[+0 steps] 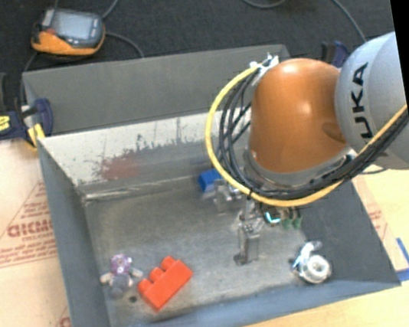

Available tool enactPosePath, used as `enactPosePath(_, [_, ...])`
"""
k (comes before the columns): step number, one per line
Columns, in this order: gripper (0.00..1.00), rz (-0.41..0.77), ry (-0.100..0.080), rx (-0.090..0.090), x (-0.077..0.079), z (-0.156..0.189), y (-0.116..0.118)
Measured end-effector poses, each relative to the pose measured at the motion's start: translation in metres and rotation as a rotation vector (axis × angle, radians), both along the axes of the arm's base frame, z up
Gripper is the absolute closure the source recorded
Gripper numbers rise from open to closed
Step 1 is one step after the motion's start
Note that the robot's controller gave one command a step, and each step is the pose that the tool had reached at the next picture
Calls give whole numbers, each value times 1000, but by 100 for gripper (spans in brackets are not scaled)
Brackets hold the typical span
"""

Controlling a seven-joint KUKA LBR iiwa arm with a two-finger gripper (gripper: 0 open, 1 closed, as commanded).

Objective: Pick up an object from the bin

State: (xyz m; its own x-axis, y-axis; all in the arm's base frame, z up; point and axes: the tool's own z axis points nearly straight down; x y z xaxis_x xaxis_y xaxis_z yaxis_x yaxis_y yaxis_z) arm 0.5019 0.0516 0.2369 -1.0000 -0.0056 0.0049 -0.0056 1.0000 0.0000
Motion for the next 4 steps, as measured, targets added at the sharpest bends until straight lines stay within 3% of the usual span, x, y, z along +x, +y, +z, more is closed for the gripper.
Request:
enactPosePath(1, [0,31,-1,1,26,-171,50])
enactPosePath(2, [0,265,-18,3,-18,-165,123])
enactPosePath(3, [100,261,-12,3,-19,-165,122])
enactPosePath(4, [100,246,-16,2,-10,-32,113])
